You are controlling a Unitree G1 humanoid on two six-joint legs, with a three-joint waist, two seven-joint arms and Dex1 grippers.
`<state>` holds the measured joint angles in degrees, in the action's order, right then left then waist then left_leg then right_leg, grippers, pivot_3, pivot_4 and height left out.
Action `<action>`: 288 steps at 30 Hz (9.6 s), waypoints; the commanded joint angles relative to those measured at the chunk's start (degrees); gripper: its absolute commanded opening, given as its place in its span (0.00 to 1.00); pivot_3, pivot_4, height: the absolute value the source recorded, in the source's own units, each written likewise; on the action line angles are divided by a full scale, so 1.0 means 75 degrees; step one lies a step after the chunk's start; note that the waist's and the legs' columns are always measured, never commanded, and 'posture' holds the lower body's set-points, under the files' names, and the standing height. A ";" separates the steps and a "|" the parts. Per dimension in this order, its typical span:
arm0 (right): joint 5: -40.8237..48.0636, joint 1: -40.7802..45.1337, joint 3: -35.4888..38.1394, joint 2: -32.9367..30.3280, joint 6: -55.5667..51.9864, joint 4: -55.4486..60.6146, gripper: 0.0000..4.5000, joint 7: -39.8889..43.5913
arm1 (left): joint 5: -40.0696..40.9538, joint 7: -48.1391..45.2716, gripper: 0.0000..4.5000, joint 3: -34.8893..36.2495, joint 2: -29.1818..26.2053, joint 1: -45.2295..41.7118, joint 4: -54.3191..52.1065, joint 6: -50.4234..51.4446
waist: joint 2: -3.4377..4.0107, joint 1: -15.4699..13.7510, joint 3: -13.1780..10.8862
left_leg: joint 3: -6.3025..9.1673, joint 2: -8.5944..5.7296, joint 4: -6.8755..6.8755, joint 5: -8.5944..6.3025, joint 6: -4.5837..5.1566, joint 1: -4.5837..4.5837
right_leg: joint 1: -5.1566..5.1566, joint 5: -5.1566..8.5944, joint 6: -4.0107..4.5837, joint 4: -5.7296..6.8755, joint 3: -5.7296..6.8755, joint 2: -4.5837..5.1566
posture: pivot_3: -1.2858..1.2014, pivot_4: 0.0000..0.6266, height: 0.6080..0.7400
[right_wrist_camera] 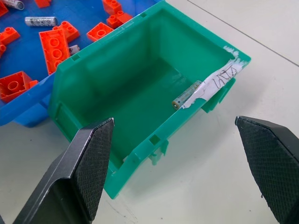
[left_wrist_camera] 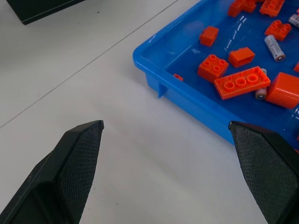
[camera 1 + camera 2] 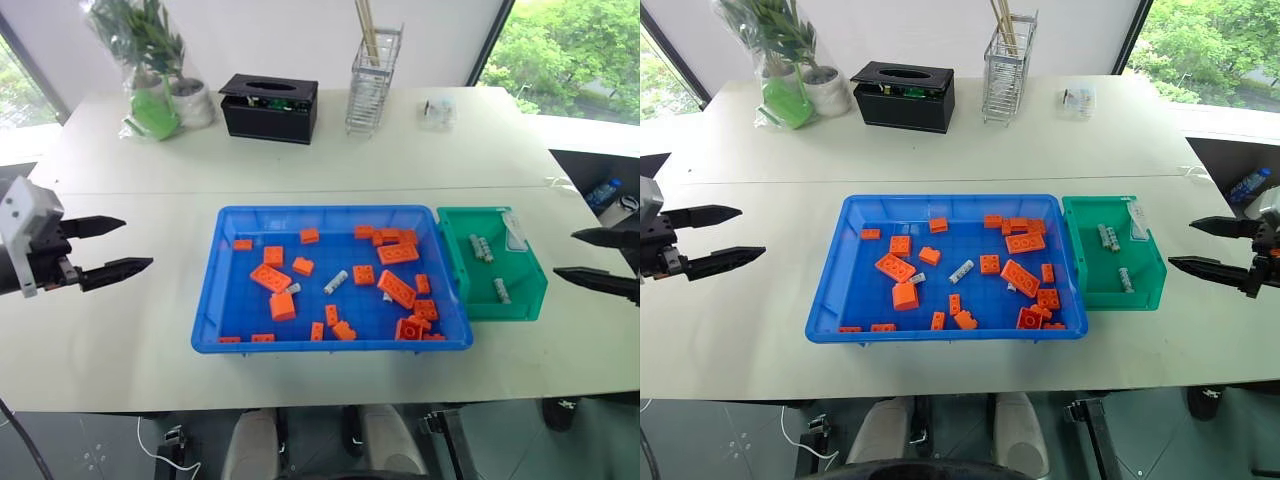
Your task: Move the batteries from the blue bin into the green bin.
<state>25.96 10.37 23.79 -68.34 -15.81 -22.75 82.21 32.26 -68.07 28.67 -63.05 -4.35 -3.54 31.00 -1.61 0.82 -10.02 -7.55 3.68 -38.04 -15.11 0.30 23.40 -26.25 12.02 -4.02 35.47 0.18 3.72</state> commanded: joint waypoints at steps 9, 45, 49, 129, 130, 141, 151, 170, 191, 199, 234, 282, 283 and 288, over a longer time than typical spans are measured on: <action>-0.0079 0.0254 0.0060 -0.0179 0.0423 -0.0402 0.95 0.0301 | 0.0130 0.0191 1.00 0.0332 0.0044 -0.0247 0.0010 -0.0120 | 0.0000 0.0006 0.0000 | -0.0001 -0.0001 -0.0001 0.0000 0.0000 -0.0001 | 0.0000 0.0000 -0.0001 0.0006 0.0000 -0.0002 | 0.52 0.24 0.97; -0.1995 0.5997 -0.6317 0.5115 -0.0687 0.1169 0.95 -0.0178 | 0.0775 -0.0378 1.00 -0.1295 0.0216 -0.0247 -0.2471 0.0436 | 0.0011 -0.0002 -0.0006 | -0.0006 -0.0002 -0.0024 0.0008 -0.0010 0.0006 | -0.0033 0.0000 0.0002 0.0085 -0.0010 -0.0015 | 0.52 0.24 0.97; -0.2431 0.6136 -0.6618 0.5796 0.0046 0.0345 0.95 -0.0184 | 0.0876 -0.0188 1.00 -0.1082 0.0256 -0.0082 -0.2622 0.0548 | 0.0011 0.0024 -0.0006 | -0.0006 -0.0001 -0.0024 0.0008 -0.0012 0.0006 | -0.0035 -0.0001 0.0000 0.0089 -0.0010 -0.0018 | 0.52 0.24 0.97; -0.0137 0.2878 -0.2532 0.1785 -0.3385 0.5599 0.80 -0.1938 | 0.0230 -0.0252 1.00 -0.3319 0.1490 -0.2368 -0.1521 -0.0131 | -0.0001 0.0057 -0.0005 | 0.0026 0.0001 -0.0017 0.0015 -0.0023 -0.0004 | -0.0019 0.0003 -0.0002 0.0080 -0.0009 -0.0036 | 0.52 0.24 0.97; -0.0100 0.3085 -0.2835 0.1920 -0.3299 0.5551 0.80 -0.1791 | 0.0195 -0.0260 1.00 -0.3351 0.1506 -0.2374 -0.1523 -0.0147 | -0.0002 0.0042 -0.0006 | 0.0031 0.0003 -0.0017 0.0015 -0.0023 -0.0003 | -0.0018 0.0004 0.0000 0.0080 -0.0007 -0.0040 | 0.52 0.24 0.97; -0.2892 0.4698 -0.6640 0.3711 0.0091 0.2967 0.80 -0.1057 | 0.0074 0.0152 1.00 -0.3091 0.1489 -0.2102 -0.1962 -0.0220 | -0.0005 -0.0008 -0.0007 | 0.0025 -0.0002 -0.0028 0.0015 -0.0022 0.0010 | -0.0019 0.0004 0.0002 0.0079 -0.0006 -0.0033 | 0.52 0.24 0.97; -0.3897 0.5458 -0.7218 0.5142 0.1429 0.0269 0.80 -0.0895 | 0.0416 0.0475 1.00 -0.2573 0.1364 -0.1221 -0.2703 0.0134 | -0.0004 0.0001 -0.0007 | 0.0024 0.0002 -0.0028 0.0018 -0.0027 0.0007 | -0.0022 0.0002 0.0000 0.0088 -0.0005 -0.0035 | 0.52 0.24 0.97; -0.2037 0.5094 -0.4566 0.4363 -0.2055 0.2906 0.01 -0.1070 | 0.0360 0.0412 1.00 -0.2950 0.1570 -0.1838 -0.2202 -0.0006 | -0.0004 -0.0053 -0.0007 | 0.0024 0.0001 -0.0028 0.0019 -0.0031 0.0005 | -0.0017 -0.0002 -0.0005 0.0090 -0.0003 -0.0030 | 0.52 0.24 0.97; -0.1163 0.0806 -0.0919 0.1495 -0.4028 0.5189 0.80 -0.3201 | 0.0180 0.0100 1.00 -0.3781 0.2716 -0.3164 -0.1030 -0.0272 | -0.0007 0.0001 -0.0005 | 0.0029 -0.0005 -0.0027 0.0015 -0.0022 -0.0002 | -0.0011 0.0001 -0.0005 0.0084 -0.0005 -0.0029 | 0.52 0.24 0.97; 0.0552 0.1860 -0.1026 0.1139 -0.5566 0.6291 0.90 -0.2869 | 0.0208 0.0036 1.00 -0.3925 0.2840 -0.3257 -0.1113 -0.0235 | -0.0009 -0.0022 -0.0005 | 0.0043 -0.0003 -0.0022 0.0015 -0.0021 0.0000 | -0.0010 0.0002 -0.0005 0.0082 -0.0003 -0.0035 | 0.52 0.24 0.97; -0.0540 0.2428 -0.4836 0.3137 -0.4978 0.5811 0.26 -0.4425 | 0.0187 -0.0005 1.00 -0.3745 0.2436 -0.2789 -0.1601 -0.0243 | -0.0020 -0.0014 0.0001 | 0.0040 -0.0007 -0.0028 0.0015 -0.0021 0.0007 | -0.0009 0.0004 -0.0002 0.0079 -0.0002 -0.0029 | 0.52 0.24 0.97; -0.2257 0.2188 -0.5945 0.2292 -0.3727 0.5349 0.80 -0.3282 | 0.0123 0.0220 1.00 -0.3698 0.2553 -0.2740 -0.1484 -0.0468 | -0.0025 -0.0059 0.0003 | 0.0037 -0.0012 -0.0033 0.0015 -0.0021 0.0010 | -0.0003 0.0005 -0.0002 0.0073 -0.0001 -0.0021 | 0.52 0.24 0.97; -0.2341 0.2222 -0.5995 0.2359 -0.3635 0.5185 0.80 -0.3301 | 0.0109 0.0216 1.00 -0.3696 0.2548 -0.2731 -0.1471 -0.0493 | -0.0026 -0.0055 0.0004 | 0.0037 -0.0012 -0.0034 0.0015 -0.0021 0.0010 | -0.0002 0.0005 -0.0002 0.0073 -0.0001 -0.0021 | 0.52 0.24 0.97; -0.2445 0.2357 -0.6057 0.2572 -0.3459 0.4863 0.75 -0.3310 | 0.0098 0.0232 1.00 -0.3715 0.2566 -0.2770 -0.1458 -0.0514 | -0.0032 -0.0049 0.0007 | 0.0038 -0.0012 -0.0036 0.0015 -0.0021 0.0007 | 0.0002 0.0006 0.0001 0.0072 -0.0001 -0.0021 | 0.52 0.24 0.97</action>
<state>9.00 27.91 -21.62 -48.96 -41.67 15.07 57.47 32.71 -66.27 -0.77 -43.64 -24.52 -13.61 28.10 -1.85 0.46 -9.97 -7.27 3.59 -38.31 -14.99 0.14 23.45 -26.23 12.06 -4.01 36.01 0.17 3.56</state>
